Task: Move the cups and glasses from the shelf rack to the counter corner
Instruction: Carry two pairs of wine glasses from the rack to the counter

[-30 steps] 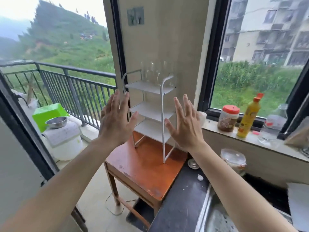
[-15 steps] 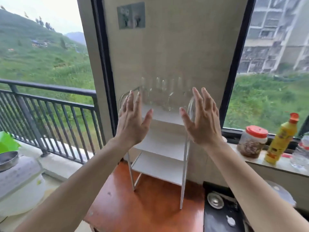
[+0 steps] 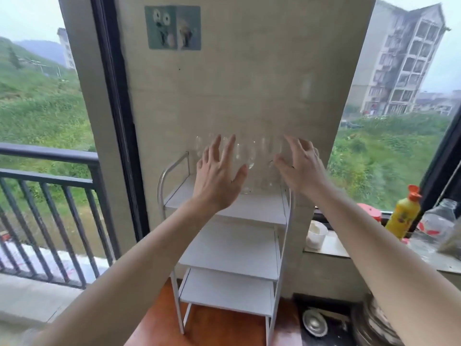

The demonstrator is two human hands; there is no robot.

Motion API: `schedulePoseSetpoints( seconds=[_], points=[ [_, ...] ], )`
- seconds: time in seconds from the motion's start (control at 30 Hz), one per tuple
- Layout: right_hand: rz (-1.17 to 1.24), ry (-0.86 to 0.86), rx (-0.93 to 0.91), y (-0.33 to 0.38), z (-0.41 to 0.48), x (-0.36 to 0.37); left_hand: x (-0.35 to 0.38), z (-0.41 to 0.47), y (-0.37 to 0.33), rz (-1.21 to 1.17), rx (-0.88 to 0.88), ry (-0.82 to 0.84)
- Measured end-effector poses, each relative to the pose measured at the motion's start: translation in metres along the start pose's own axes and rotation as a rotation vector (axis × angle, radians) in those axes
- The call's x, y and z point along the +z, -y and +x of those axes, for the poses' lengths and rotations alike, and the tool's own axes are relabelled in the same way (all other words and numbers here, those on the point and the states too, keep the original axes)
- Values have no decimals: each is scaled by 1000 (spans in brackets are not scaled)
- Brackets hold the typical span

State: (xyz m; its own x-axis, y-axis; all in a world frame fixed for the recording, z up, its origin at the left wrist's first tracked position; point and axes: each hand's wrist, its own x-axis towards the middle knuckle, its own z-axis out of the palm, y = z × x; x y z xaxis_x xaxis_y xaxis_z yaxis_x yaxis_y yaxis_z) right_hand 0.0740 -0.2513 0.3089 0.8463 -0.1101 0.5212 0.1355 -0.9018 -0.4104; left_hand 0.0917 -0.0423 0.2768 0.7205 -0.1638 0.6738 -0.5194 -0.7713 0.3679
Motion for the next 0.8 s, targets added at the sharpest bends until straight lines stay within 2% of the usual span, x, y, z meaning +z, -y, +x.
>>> schedulePoseSetpoints(
  seconds=[0.13, 0.27, 0.47, 0.57, 0.8],
  points=[
    [-19, 132, 43, 0, 18, 10, 19, 19, -2, -6, -83, 91],
    [30, 155, 64, 4, 30, 20, 29, 26, 1, -26, -114, 129],
    [193, 98, 51, 3, 35, 31, 31, 23, 8, -126, -105, 26],
    [246, 45, 34, 3, 35, 34, 34, 19, 11, -257, -137, -16],
    [265, 33, 35, 4, 30, 32, 35, 8, 11, -468, -219, -56]
  ],
)
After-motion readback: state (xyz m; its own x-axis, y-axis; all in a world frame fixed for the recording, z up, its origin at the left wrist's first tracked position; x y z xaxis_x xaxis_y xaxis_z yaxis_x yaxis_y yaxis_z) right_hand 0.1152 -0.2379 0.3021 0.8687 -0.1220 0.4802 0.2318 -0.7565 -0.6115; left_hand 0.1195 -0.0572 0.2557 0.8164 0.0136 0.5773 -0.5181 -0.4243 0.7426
